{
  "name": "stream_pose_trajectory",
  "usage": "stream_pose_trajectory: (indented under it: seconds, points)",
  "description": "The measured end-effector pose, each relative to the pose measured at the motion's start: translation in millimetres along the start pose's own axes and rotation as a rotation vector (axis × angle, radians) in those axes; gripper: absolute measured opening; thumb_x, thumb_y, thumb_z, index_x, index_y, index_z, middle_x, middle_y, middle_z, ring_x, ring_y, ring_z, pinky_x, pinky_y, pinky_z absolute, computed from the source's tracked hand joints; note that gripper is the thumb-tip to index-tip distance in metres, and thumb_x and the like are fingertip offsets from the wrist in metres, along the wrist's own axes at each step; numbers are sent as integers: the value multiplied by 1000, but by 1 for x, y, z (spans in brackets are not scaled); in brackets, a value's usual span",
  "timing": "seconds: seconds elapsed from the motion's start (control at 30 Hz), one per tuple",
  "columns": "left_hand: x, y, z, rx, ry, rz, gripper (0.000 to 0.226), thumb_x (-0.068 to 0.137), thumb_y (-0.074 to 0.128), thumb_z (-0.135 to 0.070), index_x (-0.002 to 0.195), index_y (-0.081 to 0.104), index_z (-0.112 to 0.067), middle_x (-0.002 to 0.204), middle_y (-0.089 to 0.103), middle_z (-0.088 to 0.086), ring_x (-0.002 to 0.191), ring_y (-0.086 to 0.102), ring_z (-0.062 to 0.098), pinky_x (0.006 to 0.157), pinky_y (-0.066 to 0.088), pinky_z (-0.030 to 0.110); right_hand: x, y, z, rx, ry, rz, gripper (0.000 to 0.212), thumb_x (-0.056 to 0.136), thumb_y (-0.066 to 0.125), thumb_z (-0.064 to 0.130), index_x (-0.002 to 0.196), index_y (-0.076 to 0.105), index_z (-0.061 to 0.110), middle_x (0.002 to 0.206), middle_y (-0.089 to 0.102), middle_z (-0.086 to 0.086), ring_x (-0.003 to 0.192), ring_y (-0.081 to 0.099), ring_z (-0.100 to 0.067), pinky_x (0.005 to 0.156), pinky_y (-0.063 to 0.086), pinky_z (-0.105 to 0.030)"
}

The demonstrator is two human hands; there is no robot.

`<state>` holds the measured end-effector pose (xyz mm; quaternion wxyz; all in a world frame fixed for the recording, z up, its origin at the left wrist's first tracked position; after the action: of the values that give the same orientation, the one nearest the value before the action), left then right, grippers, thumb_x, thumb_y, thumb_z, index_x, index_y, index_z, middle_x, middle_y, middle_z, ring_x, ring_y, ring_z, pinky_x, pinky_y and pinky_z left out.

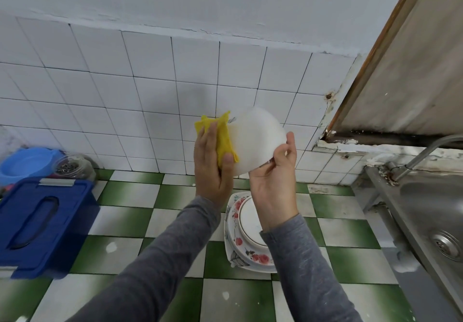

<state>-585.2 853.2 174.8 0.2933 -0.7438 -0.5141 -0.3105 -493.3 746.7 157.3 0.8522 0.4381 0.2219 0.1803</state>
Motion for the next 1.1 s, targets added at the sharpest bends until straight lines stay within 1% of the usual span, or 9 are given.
stream_pose_trajectory:
  seconds: [0.07, 0.17, 0.27, 0.43, 0.57, 0.67, 0.87, 0.97, 1.1]
  points:
    - [1, 2, -10, 85, 136, 33, 57, 106, 27, -46, 146, 33, -7, 150, 38, 7, 140, 35, 41, 112, 34, 60, -1, 1, 0, -67, -12, 11, 29, 107, 45, 29, 130, 51, 44, 122, 61, 9, 89, 71, -5, 91, 58, -33]
    - [2, 9, -30, 198, 385, 108, 48, 106, 34, -36, 141, 43, -5, 145, 48, 11, 140, 35, 42, 114, 32, 58, -3, 5, 1, -135, -54, 33, 31, 108, 41, 26, 134, 50, 41, 124, 65, 2, 81, 73, -4, 66, 57, -19]
    - [7, 16, -36, 225, 466, 192, 44, 104, 39, -33, 136, 53, -5, 140, 56, 13, 138, 40, 42, 111, 35, 60, -5, 12, -3, -255, -86, 109, 37, 109, 38, 21, 140, 48, 38, 129, 66, -3, 96, 72, -8, 70, 56, -19]
    - [17, 17, -30, 201, 408, 261, 45, 103, 42, -33, 131, 62, -4, 137, 59, 11, 137, 44, 38, 108, 39, 58, -6, 15, -4, -511, -161, 212, 38, 109, 37, 19, 135, 53, 42, 136, 62, 0, 120, 64, -15, 96, 56, -37]
    - [21, 19, -23, 155, 342, 303, 40, 98, 50, -26, 129, 63, -5, 135, 61, 8, 134, 49, 33, 110, 41, 53, -2, 11, -1, -704, -188, 212, 37, 109, 38, 21, 123, 59, 49, 139, 60, 6, 123, 60, -17, 101, 53, -49]
    - [27, 18, -14, 32, 244, 370, 37, 97, 51, -23, 127, 66, -6, 134, 62, 8, 132, 51, 29, 111, 40, 52, 5, 4, 8, -739, -207, 195, 37, 108, 41, 17, 116, 67, 42, 133, 64, 3, 119, 63, -19, 101, 53, -46]
    - [30, 10, 7, -167, 3, 442, 35, 99, 48, -27, 129, 63, -18, 137, 60, 4, 131, 53, 19, 111, 42, 43, 17, -11, 34, -613, -168, 185, 28, 105, 44, 7, 113, 69, 18, 120, 71, -2, 108, 67, -14, 91, 55, -26]
    - [29, 5, 19, -244, -90, 414, 37, 99, 46, -28, 135, 55, -29, 142, 56, 4, 132, 51, 18, 111, 42, 39, 24, -20, 45, -471, -87, 164, 30, 106, 41, 9, 114, 68, 18, 119, 72, 1, 108, 66, -15, 96, 55, -34]
    - [18, 11, 24, -382, -227, 386, 40, 101, 41, -34, 140, 50, -33, 142, 55, -3, 122, 55, 22, 99, 51, 44, 28, -26, 47, -233, 13, 152, 30, 106, 38, 8, 122, 62, 15, 109, 76, 5, 97, 71, -10, 89, 59, -33]
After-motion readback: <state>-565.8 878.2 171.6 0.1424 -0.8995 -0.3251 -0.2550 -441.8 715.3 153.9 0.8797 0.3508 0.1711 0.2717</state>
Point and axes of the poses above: each hand's wrist, its own x-axis towards the middle knuckle, its own y-axis out of the palm, z = x × y, the point moved 10 cm from there along x, towards the middle knuckle
